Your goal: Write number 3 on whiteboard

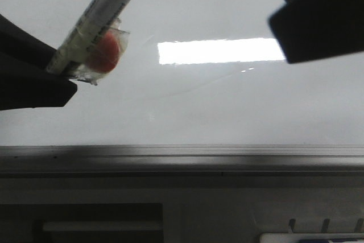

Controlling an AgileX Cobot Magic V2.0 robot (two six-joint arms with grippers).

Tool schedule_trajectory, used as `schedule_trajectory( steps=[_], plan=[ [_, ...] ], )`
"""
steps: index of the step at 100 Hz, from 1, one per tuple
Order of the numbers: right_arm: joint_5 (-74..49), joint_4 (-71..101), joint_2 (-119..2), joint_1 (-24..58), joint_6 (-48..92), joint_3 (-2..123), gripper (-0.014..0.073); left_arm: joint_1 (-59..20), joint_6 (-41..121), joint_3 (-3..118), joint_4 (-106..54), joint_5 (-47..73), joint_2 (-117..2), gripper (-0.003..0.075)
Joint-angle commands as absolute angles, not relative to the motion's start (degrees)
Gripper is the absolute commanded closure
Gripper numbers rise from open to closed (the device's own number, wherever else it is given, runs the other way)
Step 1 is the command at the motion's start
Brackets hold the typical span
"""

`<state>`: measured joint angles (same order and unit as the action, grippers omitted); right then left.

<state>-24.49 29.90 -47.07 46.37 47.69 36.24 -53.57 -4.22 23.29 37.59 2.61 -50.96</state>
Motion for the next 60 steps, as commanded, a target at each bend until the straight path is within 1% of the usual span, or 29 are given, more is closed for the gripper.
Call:
schedule_trajectory(
  steps=[1, 25, 41, 60],
  plan=[
    [-19.3, 31.0, -49.9, 48.0, 48.6, 40.4, 0.0186, -54.9, -4.5, 25.3, 38.9, -0.4, -50.7, 0.0741],
    [-19.0, 31.1, -57.6, 51.1, 48.6, 46.0, 0.0186, -55.3, -4.5, 25.3, 40.0, 0.0, -50.7, 0.0741],
    [-18.8, 31.1, -61.9, 54.9, 48.6, 49.9, 0.0195, -55.5, -4.5, 25.3, 40.0, 0.0, -50.7, 0.0741],
    [-18.6, 31.1, -65.8, 55.2, 48.6, 51.3, 0.02, -55.5, -4.5, 25.3, 40.0, 0.0, -50.7, 0.0741]
  ],
)
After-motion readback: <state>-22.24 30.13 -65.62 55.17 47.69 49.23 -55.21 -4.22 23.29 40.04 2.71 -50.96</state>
